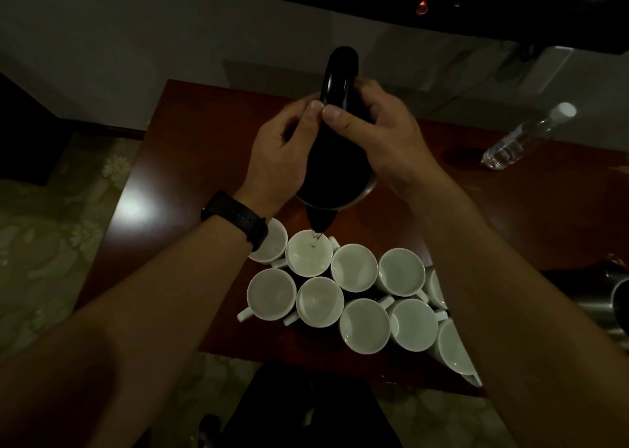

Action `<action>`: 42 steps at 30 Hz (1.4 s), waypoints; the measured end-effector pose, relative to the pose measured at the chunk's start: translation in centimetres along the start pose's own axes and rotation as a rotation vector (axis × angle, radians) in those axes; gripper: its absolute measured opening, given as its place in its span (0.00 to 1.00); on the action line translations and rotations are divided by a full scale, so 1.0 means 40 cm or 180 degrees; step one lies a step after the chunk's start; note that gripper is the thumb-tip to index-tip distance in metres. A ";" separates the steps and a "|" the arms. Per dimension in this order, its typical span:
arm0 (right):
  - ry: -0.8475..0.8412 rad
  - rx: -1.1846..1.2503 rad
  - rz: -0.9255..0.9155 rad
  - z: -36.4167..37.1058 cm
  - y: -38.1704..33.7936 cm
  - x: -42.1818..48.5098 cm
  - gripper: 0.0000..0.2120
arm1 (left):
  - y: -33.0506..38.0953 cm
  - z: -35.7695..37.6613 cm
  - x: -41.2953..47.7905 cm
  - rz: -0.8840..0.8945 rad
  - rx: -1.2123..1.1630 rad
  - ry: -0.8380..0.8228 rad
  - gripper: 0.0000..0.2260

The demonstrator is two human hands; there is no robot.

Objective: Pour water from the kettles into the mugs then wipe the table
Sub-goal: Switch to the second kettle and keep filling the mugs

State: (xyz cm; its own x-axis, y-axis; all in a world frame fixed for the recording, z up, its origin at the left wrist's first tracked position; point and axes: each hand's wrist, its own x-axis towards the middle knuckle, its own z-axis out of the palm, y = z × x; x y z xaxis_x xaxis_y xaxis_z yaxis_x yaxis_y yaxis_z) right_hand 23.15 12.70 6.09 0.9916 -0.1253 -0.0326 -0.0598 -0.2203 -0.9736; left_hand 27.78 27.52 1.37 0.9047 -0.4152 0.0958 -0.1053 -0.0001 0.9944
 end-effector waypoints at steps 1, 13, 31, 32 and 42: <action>-0.0002 -0.0014 0.0001 -0.001 0.000 0.000 0.09 | 0.001 0.000 0.000 -0.0004 -0.0009 -0.0016 0.20; 0.0011 -0.0043 -0.0019 -0.003 -0.002 0.003 0.11 | 0.018 0.003 0.002 0.0015 -0.0018 0.0005 0.12; 0.0004 -0.0045 0.0040 -0.001 -0.004 0.001 0.07 | 0.016 0.006 0.000 0.0027 -0.0036 -0.0032 0.13; 0.0002 -0.0035 0.0044 -0.001 -0.004 0.001 0.07 | 0.016 0.006 0.000 0.0029 -0.0044 -0.0025 0.13; 0.0004 0.0097 0.0078 0.001 -0.006 -0.003 0.07 | 0.017 0.007 -0.005 0.0075 -0.0075 0.0051 0.10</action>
State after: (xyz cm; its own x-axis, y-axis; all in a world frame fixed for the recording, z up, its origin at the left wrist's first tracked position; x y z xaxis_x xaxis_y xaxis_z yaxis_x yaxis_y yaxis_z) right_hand 23.07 12.81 6.32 0.9897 -0.1315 -0.0563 -0.0806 -0.1876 -0.9789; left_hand 27.42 27.33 2.02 0.9086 -0.4002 0.1196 -0.1170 0.0309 0.9926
